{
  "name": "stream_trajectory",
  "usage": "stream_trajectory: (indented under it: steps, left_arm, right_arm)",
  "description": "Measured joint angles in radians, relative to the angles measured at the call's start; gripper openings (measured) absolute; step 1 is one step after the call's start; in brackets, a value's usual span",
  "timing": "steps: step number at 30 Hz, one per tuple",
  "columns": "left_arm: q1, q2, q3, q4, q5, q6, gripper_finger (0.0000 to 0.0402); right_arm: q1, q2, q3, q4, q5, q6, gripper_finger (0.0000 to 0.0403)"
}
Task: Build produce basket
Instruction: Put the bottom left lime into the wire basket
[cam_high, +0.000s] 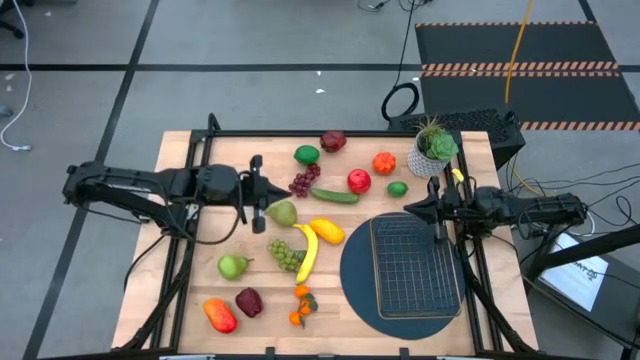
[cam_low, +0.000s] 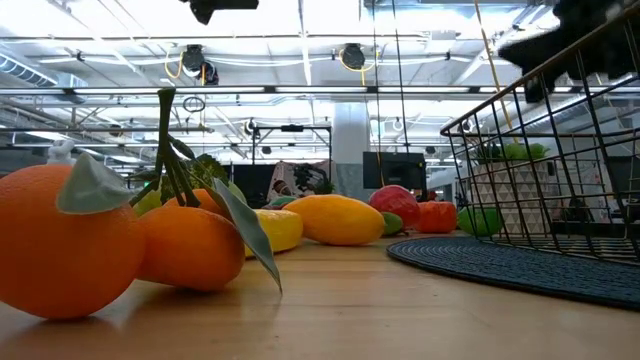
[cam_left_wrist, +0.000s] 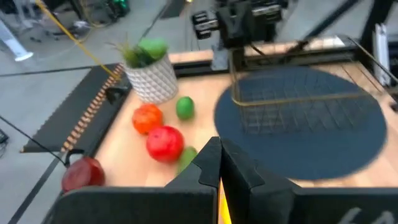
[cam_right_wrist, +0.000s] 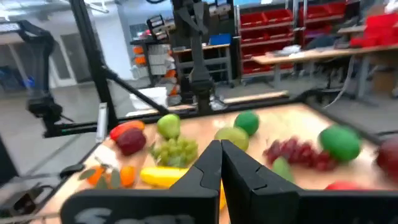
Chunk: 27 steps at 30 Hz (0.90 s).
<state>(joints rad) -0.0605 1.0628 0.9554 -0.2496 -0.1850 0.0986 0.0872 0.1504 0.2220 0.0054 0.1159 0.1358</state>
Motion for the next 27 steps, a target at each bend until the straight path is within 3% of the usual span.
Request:
stream_trajectory:
  steps: [11,18,22,27]
  left_arm:
    - [0.021,-0.018,0.000,-0.062,0.001,0.003,0.0010]
    - [0.006,-0.018,0.000,-0.071,0.002,-0.023,0.0010]
    - [0.000,-0.018,0.000,-0.051,0.002,-0.040,0.0010]
    - [-0.025,-0.008,0.000,-0.045,0.003,-0.075,0.0010]
  right_arm:
    - [0.000,0.368,0.533,-0.362,0.022,-0.065,0.0000]
    - [-0.001,0.614,0.864,-0.650,0.098,-0.050,0.0000]
    - [0.000,0.708,0.952,-0.698,0.107,-0.033,0.0000]
    - [0.000,0.767,0.946,-0.647,0.172,0.037,0.0000]
